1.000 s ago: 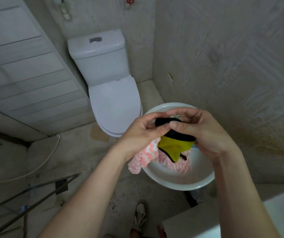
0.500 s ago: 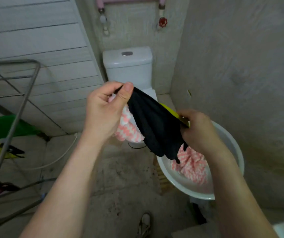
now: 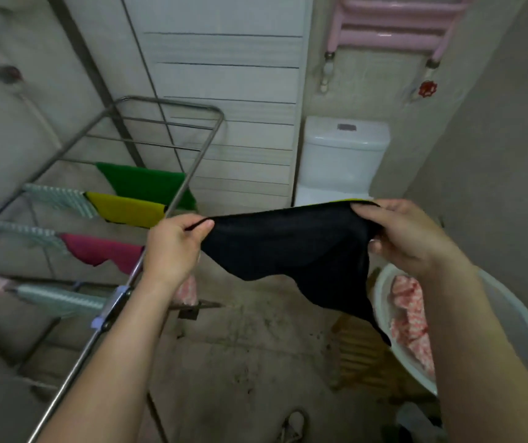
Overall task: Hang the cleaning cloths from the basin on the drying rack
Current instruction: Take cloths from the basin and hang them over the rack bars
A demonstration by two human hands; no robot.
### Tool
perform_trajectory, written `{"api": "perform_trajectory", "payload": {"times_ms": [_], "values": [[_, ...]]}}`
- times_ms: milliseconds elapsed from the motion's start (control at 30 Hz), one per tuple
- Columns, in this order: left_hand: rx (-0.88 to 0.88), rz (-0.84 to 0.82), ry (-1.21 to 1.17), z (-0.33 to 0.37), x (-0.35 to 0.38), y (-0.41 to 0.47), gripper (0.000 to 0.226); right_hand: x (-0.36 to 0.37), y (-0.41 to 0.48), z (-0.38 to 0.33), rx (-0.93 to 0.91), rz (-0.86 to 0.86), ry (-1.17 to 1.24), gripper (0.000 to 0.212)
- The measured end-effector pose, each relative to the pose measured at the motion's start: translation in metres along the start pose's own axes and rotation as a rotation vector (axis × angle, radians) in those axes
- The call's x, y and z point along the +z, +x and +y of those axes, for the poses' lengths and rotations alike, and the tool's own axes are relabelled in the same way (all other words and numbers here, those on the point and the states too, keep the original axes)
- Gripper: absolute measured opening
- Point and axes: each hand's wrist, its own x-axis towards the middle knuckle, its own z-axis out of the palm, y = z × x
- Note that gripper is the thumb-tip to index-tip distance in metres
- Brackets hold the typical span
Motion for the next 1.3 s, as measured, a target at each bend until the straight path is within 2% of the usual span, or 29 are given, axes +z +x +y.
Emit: {"api": "perform_trajectory", "payload": {"times_ms": [100, 167, 200, 267, 333, 400, 500, 633, 833, 867, 1000, 1067, 1133, 1200, 1300], "values": [[-0.072, 0.018, 0.215, -0.027, -0.022, -0.021, 0.016, 0.055, -0.006, -0.008, 0.116, -0.077, -0.015, 0.023], [-0.053, 0.017, 0.162, -0.022, -0.031, -0.039, 0.011, 0.088, -0.012, -0.008, 0.151, -0.095, 0.064, 0.019], [-0.045, -0.039, 0.077, -0.017, -0.034, -0.050, 0.013, 0.102, -0.016, -0.007, 0.165, -0.110, 0.118, 0.016], [-0.073, -0.270, -0.104, -0.004, -0.042, -0.075, 0.041, 0.131, -0.025, -0.004, 0.178, -0.154, 0.220, 0.012], [-0.101, -0.435, -0.147, 0.005, -0.043, -0.098, 0.053, 0.153, -0.033, -0.002, 0.164, -0.198, 0.295, 0.021], [-0.104, -0.344, -0.029, -0.004, -0.048, -0.112, 0.051, 0.179, -0.045, -0.001, 0.143, -0.245, 0.355, 0.030], [-0.147, -0.087, 0.122, -0.018, -0.056, -0.117, 0.048, 0.204, -0.061, -0.007, 0.159, -0.295, 0.518, 0.031], [-0.208, 0.115, 0.181, -0.035, -0.085, -0.118, 0.028, 0.234, -0.079, -0.016, 0.224, -0.419, 0.688, 0.030], [-0.230, 0.398, 0.185, -0.054, -0.153, -0.123, 0.014, 0.281, -0.102, -0.044, 0.160, -0.596, 0.775, 0.025], [-0.252, 0.420, 0.136, -0.059, -0.167, -0.123, 0.016, 0.293, -0.107, -0.050, 0.150, -0.640, 0.786, 0.026], [-0.267, 0.305, -0.259, -0.081, -0.212, -0.128, 0.041, 0.336, -0.120, -0.069, 0.131, -0.809, 0.806, 0.044], [-0.246, 0.320, -0.371, -0.087, -0.226, -0.135, 0.040, 0.354, -0.122, -0.070, 0.143, -0.885, 0.798, 0.050], [-0.266, 0.368, -0.432, -0.090, -0.240, -0.142, 0.025, 0.369, -0.123, -0.065, 0.162, -0.969, 0.790, 0.055], [-0.276, 0.390, -0.423, -0.100, -0.255, -0.153, 0.022, 0.383, -0.122, -0.059, 0.178, -1.034, 0.767, 0.058], [-0.274, 0.416, -0.317, -0.113, -0.269, -0.172, 0.023, 0.399, -0.128, -0.052, 0.133, -1.076, 0.606, 0.045]]}}
